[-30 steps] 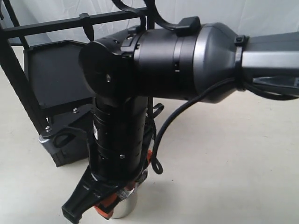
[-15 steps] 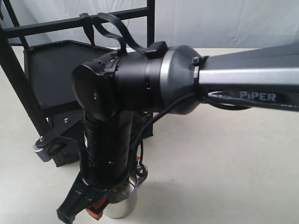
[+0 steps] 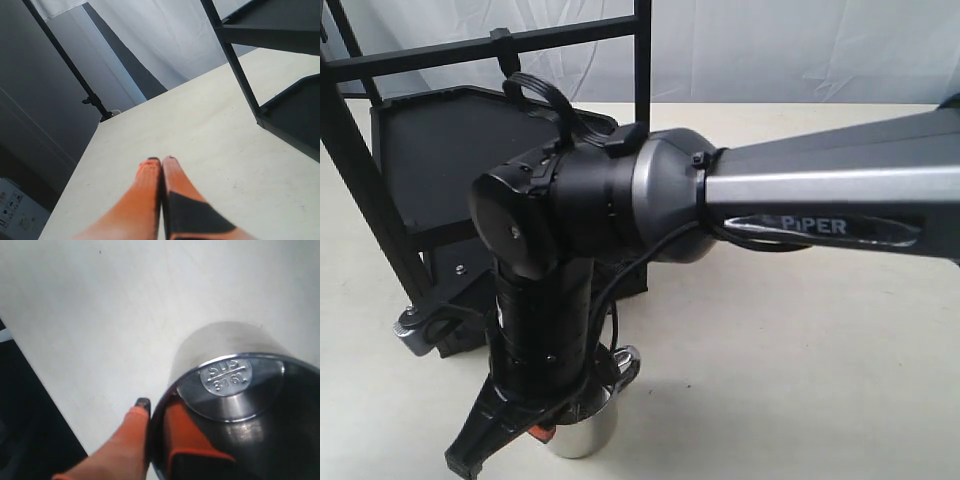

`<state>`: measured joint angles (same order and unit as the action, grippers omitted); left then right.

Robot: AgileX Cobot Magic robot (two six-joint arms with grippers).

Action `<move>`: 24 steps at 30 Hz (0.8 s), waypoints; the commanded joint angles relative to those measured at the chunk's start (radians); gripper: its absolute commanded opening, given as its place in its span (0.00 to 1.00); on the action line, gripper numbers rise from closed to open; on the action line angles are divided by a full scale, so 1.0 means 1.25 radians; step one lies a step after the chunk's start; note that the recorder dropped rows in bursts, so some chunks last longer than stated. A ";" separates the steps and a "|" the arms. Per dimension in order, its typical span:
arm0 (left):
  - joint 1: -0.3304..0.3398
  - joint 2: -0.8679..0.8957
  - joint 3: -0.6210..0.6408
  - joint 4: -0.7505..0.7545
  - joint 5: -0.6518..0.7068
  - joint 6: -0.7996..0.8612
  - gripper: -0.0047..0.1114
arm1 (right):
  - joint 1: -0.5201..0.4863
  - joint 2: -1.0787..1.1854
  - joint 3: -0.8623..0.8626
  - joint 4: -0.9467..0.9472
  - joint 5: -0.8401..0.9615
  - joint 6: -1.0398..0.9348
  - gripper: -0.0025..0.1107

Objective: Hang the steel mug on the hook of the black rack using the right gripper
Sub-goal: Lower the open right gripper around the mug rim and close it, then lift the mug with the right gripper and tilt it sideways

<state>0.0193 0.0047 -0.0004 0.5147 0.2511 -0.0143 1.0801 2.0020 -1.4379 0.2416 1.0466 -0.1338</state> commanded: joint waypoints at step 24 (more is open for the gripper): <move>-0.001 -0.004 0.000 -0.001 -0.006 -0.002 0.05 | -0.001 -0.422 0.195 0.225 -0.314 -0.457 0.01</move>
<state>0.0193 0.0047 -0.0004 0.5147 0.2511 -0.0143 1.0801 1.5456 -1.2483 0.4813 0.7599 -0.6199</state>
